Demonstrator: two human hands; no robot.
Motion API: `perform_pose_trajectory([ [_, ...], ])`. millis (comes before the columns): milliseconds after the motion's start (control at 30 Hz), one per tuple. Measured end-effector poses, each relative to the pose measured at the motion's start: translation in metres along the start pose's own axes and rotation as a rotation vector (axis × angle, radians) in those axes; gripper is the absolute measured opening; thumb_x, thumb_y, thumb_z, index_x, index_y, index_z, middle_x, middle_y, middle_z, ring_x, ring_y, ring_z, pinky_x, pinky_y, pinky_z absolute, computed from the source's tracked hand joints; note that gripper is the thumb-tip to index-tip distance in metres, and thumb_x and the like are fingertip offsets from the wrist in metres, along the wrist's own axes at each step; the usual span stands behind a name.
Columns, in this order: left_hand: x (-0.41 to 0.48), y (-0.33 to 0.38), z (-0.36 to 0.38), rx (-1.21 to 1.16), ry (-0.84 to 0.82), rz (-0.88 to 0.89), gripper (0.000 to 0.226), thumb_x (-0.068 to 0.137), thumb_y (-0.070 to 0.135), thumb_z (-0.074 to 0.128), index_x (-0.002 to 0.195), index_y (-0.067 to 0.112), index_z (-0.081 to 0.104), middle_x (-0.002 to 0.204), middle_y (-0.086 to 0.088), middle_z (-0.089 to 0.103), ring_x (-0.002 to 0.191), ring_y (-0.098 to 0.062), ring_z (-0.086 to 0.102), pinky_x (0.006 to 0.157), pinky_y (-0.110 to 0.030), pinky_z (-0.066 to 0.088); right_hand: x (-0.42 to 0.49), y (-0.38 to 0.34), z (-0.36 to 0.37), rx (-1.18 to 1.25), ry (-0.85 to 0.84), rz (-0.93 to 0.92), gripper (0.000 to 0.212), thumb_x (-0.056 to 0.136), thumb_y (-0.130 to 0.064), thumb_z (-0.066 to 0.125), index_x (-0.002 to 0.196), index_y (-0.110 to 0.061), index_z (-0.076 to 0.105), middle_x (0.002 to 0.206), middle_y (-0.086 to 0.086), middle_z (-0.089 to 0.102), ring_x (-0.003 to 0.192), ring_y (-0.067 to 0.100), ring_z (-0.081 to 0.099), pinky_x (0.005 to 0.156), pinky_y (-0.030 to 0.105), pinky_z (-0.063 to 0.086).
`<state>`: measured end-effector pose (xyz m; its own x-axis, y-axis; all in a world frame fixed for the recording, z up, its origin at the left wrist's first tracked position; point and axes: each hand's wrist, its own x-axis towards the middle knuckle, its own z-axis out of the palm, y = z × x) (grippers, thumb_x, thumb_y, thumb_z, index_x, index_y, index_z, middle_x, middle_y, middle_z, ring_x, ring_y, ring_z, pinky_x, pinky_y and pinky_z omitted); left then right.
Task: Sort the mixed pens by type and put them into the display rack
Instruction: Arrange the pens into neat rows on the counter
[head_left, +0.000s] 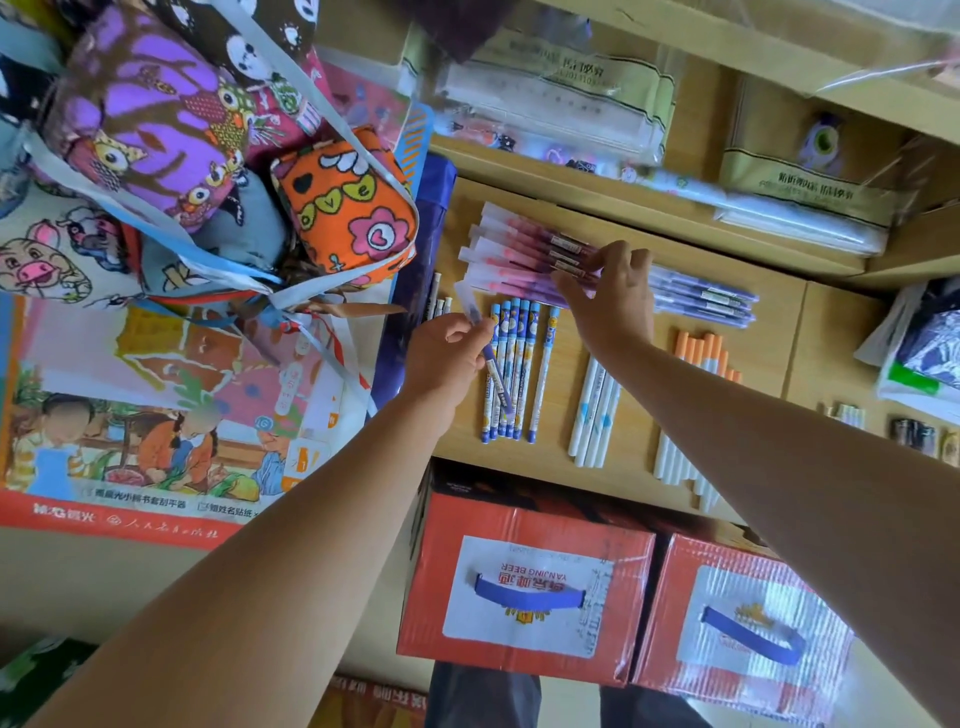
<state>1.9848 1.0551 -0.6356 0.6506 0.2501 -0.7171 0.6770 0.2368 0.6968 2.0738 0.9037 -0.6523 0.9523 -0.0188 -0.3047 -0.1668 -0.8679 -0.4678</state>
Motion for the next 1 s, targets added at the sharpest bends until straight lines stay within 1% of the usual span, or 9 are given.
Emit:
perform_pose_trajectory([
  [133, 0.000, 0.000, 0.003, 0.028, -0.012, -0.010, 0.019, 0.093, 0.018, 0.060, 0.077, 0.009, 0.061, 0.064, 0.001, 0.057, 0.053, -0.005, 0.048, 0.053, -0.016, 0.040, 0.001, 0.005, 0.000, -0.005, -0.021, 0.025, 0.044, 0.086, -0.041, 0.065, 0.111, -0.009, 0.050, 0.116, 0.010, 0.045, 0.082, 0.019, 0.048, 0.067, 0.029, 0.036],
  [367, 0.000, 0.002, 0.013, 0.029, -0.009, -0.014, 0.013, 0.092, 0.017, 0.063, 0.081, 0.012, 0.062, 0.069, -0.001, 0.060, 0.055, -0.009, 0.053, 0.055, -0.018, 0.047, -0.003, 0.021, -0.007, 0.088, -0.062, -0.004, 0.036, 0.087, -0.031, 0.066, 0.112, -0.008, 0.053, 0.119, 0.009, 0.045, 0.087, 0.014, 0.045, 0.073, 0.025, 0.036],
  [500, 0.001, 0.004, 0.025, 0.024, 0.005, -0.014, 0.016, 0.092, 0.015, 0.063, 0.077, 0.011, 0.060, 0.071, -0.003, 0.060, 0.054, -0.010, 0.055, 0.053, -0.018, 0.047, -0.008, 0.031, -0.019, 0.133, -0.061, -0.090, 0.024, 0.088, -0.033, 0.065, 0.103, -0.016, 0.056, 0.100, -0.001, 0.053, 0.077, 0.009, 0.049, 0.063, 0.021, 0.035],
  [600, -0.001, 0.008, 0.039, -0.014, -0.027, -0.002, 0.016, 0.093, 0.012, 0.061, 0.078, 0.008, 0.056, 0.072, -0.008, 0.060, 0.058, -0.018, 0.054, 0.056, -0.023, 0.047, -0.016, 0.035, -0.033, 0.249, -0.254, -0.141, 0.016, 0.085, -0.034, 0.069, 0.093, -0.021, 0.064, 0.080, -0.008, 0.062, 0.058, -0.003, 0.048, 0.057, 0.015, 0.036],
  [667, -0.002, 0.012, 0.052, -0.030, -0.039, 0.008, 0.013, 0.093, 0.013, 0.061, 0.081, 0.009, 0.057, 0.073, -0.009, 0.063, 0.061, -0.020, 0.058, 0.064, -0.029, 0.051, -0.022, 0.040, -0.042, 0.285, -0.398, -0.166, 0.016, 0.081, -0.030, 0.075, 0.092, -0.020, 0.069, 0.081, -0.005, 0.068, 0.053, -0.007, 0.049, 0.057, 0.012, 0.037],
  [733, -0.004, 0.015, 0.065, -0.023, -0.055, 0.035, 0.011, 0.093, 0.014, 0.061, 0.082, 0.011, 0.059, 0.074, -0.008, 0.065, 0.062, -0.018, 0.061, 0.069, -0.031, 0.055, -0.026, 0.046, -0.049, 0.274, -0.449, -0.212, 0.013, 0.080, -0.022, 0.076, 0.090, -0.016, 0.071, 0.079, -0.004, 0.068, 0.053, -0.008, 0.050, 0.057, 0.009, 0.038],
  [833, -0.005, 0.018, 0.086, 0.005, -0.108, 0.058, 0.007, 0.093, 0.015, 0.061, 0.089, 0.010, 0.060, 0.082, -0.012, 0.067, 0.067, -0.016, 0.065, 0.069, -0.029, 0.057, -0.021, 0.064, -0.064, 0.228, -0.386, -0.248, 0.008, 0.083, -0.015, 0.073, 0.090, -0.013, 0.072, 0.075, -0.010, 0.063, 0.056, -0.007, 0.052, 0.057, 0.008, 0.037],
  [933, -0.003, 0.017, 0.106, 0.160, -0.112, 0.116, 0.019, 0.090, 0.021, 0.064, 0.104, 0.009, 0.062, 0.098, -0.017, 0.067, 0.081, -0.028, 0.068, 0.076, -0.036, 0.054, -0.004, 0.093, -0.082, 0.066, -0.239, -0.271, 0.006, 0.085, -0.018, 0.069, 0.090, -0.019, 0.072, 0.077, -0.011, 0.063, 0.063, 0.004, 0.054, 0.063, 0.027, 0.048],
  [1000, 0.002, 0.014, 0.118, 0.350, -0.103, 0.215, 0.025, 0.085, 0.024, 0.065, 0.106, 0.009, 0.065, 0.102, -0.013, 0.068, 0.091, -0.028, 0.066, 0.082, -0.035, 0.050, 0.008, 0.113, -0.094, -0.039, -0.136, -0.271, 0.006, 0.085, -0.018, 0.068, 0.088, -0.018, 0.073, 0.080, -0.006, 0.066, 0.068, 0.012, 0.057, 0.065, 0.032, 0.050],
])
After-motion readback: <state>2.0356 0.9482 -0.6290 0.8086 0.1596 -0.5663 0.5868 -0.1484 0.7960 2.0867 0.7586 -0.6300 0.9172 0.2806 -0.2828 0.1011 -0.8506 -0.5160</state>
